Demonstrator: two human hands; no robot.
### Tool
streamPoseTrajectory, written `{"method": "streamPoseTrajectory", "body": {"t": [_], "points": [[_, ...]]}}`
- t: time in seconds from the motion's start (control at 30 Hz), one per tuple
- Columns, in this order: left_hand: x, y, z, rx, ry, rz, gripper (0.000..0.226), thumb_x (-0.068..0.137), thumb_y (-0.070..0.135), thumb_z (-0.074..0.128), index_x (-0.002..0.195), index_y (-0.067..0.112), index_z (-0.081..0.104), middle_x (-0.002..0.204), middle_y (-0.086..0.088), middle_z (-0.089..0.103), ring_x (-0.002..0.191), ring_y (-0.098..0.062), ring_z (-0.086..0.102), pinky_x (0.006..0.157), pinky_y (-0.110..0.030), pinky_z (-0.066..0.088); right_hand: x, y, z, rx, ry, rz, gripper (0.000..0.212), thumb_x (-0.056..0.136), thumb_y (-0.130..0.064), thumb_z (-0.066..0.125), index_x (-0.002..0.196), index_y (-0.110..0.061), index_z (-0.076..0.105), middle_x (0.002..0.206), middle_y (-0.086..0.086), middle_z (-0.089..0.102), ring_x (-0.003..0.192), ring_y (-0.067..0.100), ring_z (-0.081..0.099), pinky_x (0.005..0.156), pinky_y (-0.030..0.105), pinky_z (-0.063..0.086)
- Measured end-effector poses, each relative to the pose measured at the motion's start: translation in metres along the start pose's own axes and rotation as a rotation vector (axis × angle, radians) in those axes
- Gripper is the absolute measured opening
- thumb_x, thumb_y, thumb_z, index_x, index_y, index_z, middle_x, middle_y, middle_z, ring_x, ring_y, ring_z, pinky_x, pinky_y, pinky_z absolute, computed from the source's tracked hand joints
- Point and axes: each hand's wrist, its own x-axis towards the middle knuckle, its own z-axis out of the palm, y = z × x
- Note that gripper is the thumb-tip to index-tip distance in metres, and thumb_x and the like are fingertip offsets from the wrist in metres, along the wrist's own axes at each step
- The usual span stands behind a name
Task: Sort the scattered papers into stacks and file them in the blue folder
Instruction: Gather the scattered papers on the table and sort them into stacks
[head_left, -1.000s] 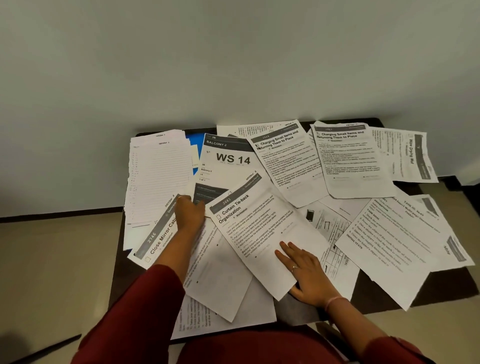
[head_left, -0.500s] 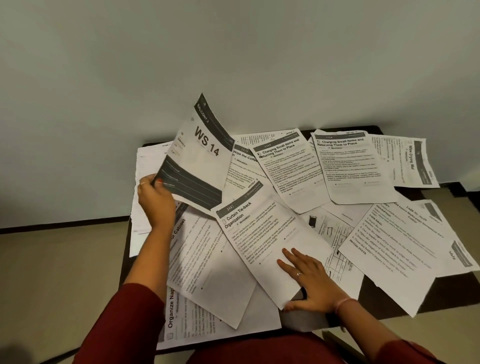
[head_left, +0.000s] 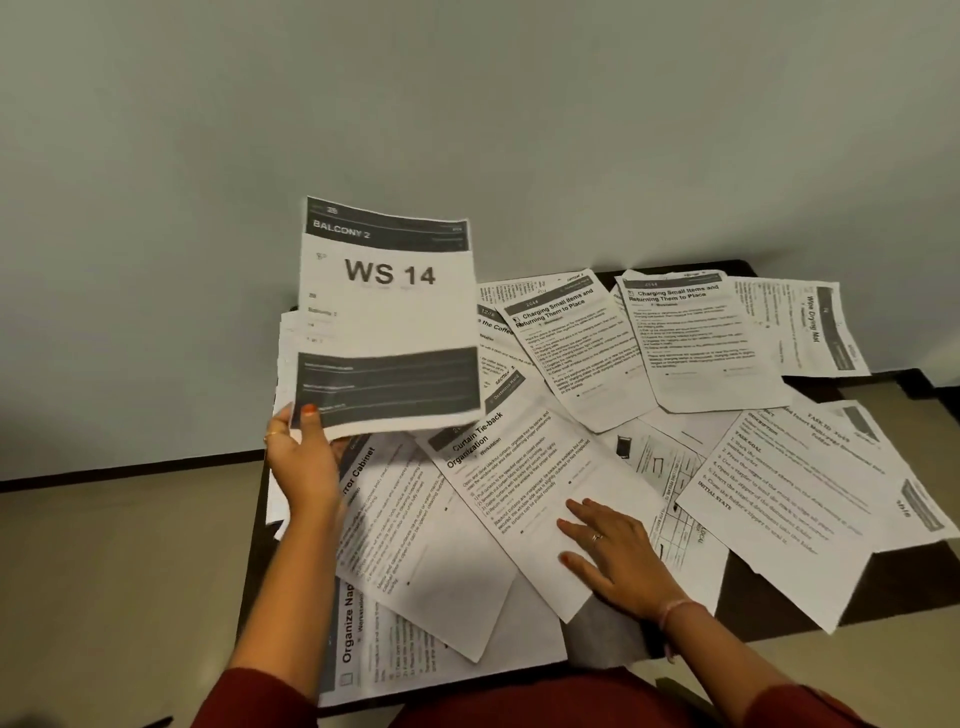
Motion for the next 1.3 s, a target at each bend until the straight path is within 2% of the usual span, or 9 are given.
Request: {"method": "streamPoseTrajectory", "body": {"t": [0.13, 0.23, 0.4, 0.5, 0.63, 0.8, 0.9, 1.07, 1.3], "points": [[-0.044, -0.023, -0.005, -0.053, -0.133, -0.091, 0.024, 0.099, 0.016, 0.05, 0.123, 0.018, 0.051, 0.112, -0.007, 0.064, 0.089, -0.017, 0.067, 0.066, -0.023, 0.059, 0.013, -0.017, -0.011, 0.422, 0.263, 0.2, 0.025, 0.094, -0.035, 0.057, 0.116, -0.027, 0.067, 0.127, -0.009, 0.059, 0.116, -0.003, 0.051, 0.103, 0.033, 0.041], [-0.071, -0.045, -0.009, -0.112, -0.215, -0.208, 0.03, 0.099, 0.013, 0.048, 0.129, 0.012, 0.049, 0.107, -0.009, 0.066, 0.074, -0.011, 0.07, 0.059, -0.02, 0.057, 0.027, -0.037, -0.039, 0.92, 0.391, 0.404, 0.017, 0.095, -0.015, 0.056, 0.108, -0.016, 0.067, 0.107, -0.002, 0.068, 0.09, -0.008, 0.062, 0.091, 0.025, 0.052], [-0.097, -0.074, -0.016, -0.162, -0.291, -0.326, 0.03, 0.098, 0.008, 0.046, 0.128, 0.011, 0.05, 0.107, -0.008, 0.067, 0.081, -0.011, 0.071, 0.063, -0.024, 0.059, 0.051, -0.048, -0.076, 1.421, 0.424, 0.513, 0.06, 0.088, -0.055, 0.054, 0.115, -0.003, 0.064, 0.092, 0.012, 0.062, 0.071, 0.02, 0.056, 0.064, 0.021, 0.047], [-0.103, -0.085, -0.017, -0.136, -0.293, -0.348, 0.031, 0.098, 0.008, 0.047, 0.129, 0.013, 0.051, 0.11, -0.008, 0.067, 0.083, -0.014, 0.07, 0.065, -0.027, 0.06, 0.057, -0.043, -0.086, 1.477, 0.417, 0.443, 0.071, 0.075, -0.075, 0.054, 0.108, -0.014, 0.069, 0.084, 0.008, 0.052, 0.066, 0.019, 0.044, 0.061, 0.025, 0.037], [-0.106, -0.09, -0.018, -0.119, -0.291, -0.369, 0.034, 0.099, 0.008, 0.046, 0.133, 0.01, 0.049, 0.118, -0.013, 0.064, 0.093, -0.022, 0.066, 0.07, -0.03, 0.06, 0.063, -0.04, -0.095, 1.554, 0.465, 0.463, 0.03, 0.088, -0.046, 0.06, 0.108, -0.024, 0.064, 0.106, 0.001, 0.067, 0.091, 0.013, 0.062, 0.08, 0.029, 0.051], [-0.109, -0.096, -0.019, -0.088, -0.313, -0.384, 0.032, 0.098, 0.009, 0.047, 0.13, 0.012, 0.051, 0.12, -0.012, 0.064, 0.097, -0.024, 0.066, 0.068, -0.029, 0.06, 0.063, -0.039, -0.093, 1.503, 0.482, 0.517, 0.062, 0.085, -0.033, 0.069, 0.139, -0.011, 0.046, 0.13, 0.002, 0.061, 0.116, 0.019, 0.06, 0.104, 0.043, 0.045], [-0.111, -0.1, -0.021, -0.049, -0.387, -0.376, 0.032, 0.096, 0.007, 0.05, 0.128, 0.014, 0.053, 0.118, -0.007, 0.066, 0.096, -0.021, 0.068, 0.07, -0.03, 0.06, 0.062, -0.039, -0.093, 1.407, 0.521, 0.489, 0.034, 0.094, -0.016, 0.058, 0.128, -0.012, 0.056, 0.122, 0.003, 0.066, 0.111, 0.019, 0.063, 0.098, 0.036, 0.049], [-0.118, -0.107, -0.026, 0.113, -0.578, -0.427, 0.021, 0.094, 0.009, 0.055, 0.114, 0.008, 0.06, 0.11, -0.01, 0.07, 0.107, -0.027, 0.064, 0.075, -0.032, 0.058, 0.058, -0.016, -0.099, 1.293, 0.509, 0.56, 0.026, 0.097, -0.01, 0.051, 0.122, -0.015, 0.058, 0.114, 0.003, 0.067, 0.105, 0.022, 0.064, 0.095, 0.038, 0.05], [-0.104, -0.112, -0.011, 0.169, -0.469, -0.417, 0.028, 0.094, 0.01, 0.057, 0.122, 0.012, 0.055, 0.12, -0.008, 0.061, 0.11, -0.024, 0.063, 0.095, -0.041, 0.052, 0.043, 0.026, -0.107, 0.999, 0.43, 0.781, 0.021, 0.09, -0.011, 0.048, 0.103, -0.012, 0.065, 0.106, 0.009, 0.069, 0.091, 0.025, 0.064, 0.074, 0.03, 0.051]]}}
